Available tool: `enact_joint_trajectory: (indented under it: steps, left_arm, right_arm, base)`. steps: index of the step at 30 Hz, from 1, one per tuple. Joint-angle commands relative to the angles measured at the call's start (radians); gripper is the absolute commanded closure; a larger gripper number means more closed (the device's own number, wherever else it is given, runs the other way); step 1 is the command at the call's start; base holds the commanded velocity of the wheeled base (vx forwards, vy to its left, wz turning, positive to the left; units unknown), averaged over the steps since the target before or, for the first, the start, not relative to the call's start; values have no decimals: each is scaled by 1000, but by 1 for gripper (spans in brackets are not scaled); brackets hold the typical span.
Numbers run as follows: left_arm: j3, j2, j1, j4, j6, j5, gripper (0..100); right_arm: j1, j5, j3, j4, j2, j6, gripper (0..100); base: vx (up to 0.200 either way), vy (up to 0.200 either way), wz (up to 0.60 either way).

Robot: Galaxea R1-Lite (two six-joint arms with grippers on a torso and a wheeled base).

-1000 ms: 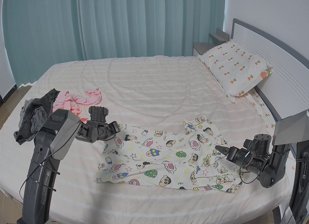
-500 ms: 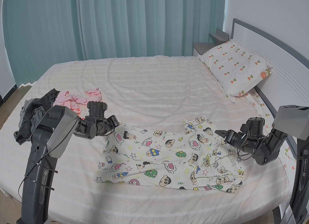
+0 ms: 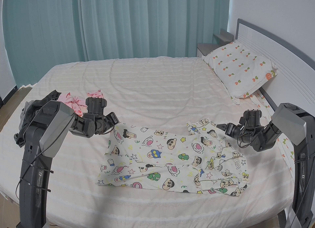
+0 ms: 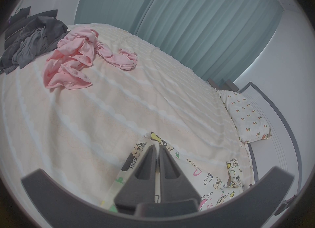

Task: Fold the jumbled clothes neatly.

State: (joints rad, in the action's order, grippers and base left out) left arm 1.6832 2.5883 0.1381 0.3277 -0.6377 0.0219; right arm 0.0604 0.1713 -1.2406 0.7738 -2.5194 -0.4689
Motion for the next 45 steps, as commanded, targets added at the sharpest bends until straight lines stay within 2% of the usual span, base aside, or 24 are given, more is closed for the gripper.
enact_joint_trajectory:
  steps: [1,21,25,26,31,35,45]
  left_arm:
    - [-51,-39,-8,22,1,-8,100]
    - [-92,-43,-23,48,3,-51,100]
    - [-100,-45,-23,47,3,-51,100]
    - [-105,-45,-23,47,3,-51,100]
    - [-109,-45,-23,45,3,-51,100]
    - [-131,-59,-23,44,3,-51,100]
    - [-148,-97,-23,39,4,-51,100]
  right_arm:
    - [-16,-1,-97,-36,-76,12,0]
    - [27,4,-345,-206,-197,46,0]
    - [35,33,-352,-215,-196,50,0]
    - [35,42,-352,-222,-196,53,100]
    - [27,71,-388,-245,-200,61,100]
    - [13,122,-388,-249,-196,59,100]
    - [-11,137,-387,-257,-180,50,100]
  base:
    - [0,0,0]
    - [0,0,0]
    - [0,0,0]
    - [0,0,0]
    - [0,0,0]
    - [0,0,0]
    - [0,0,0]
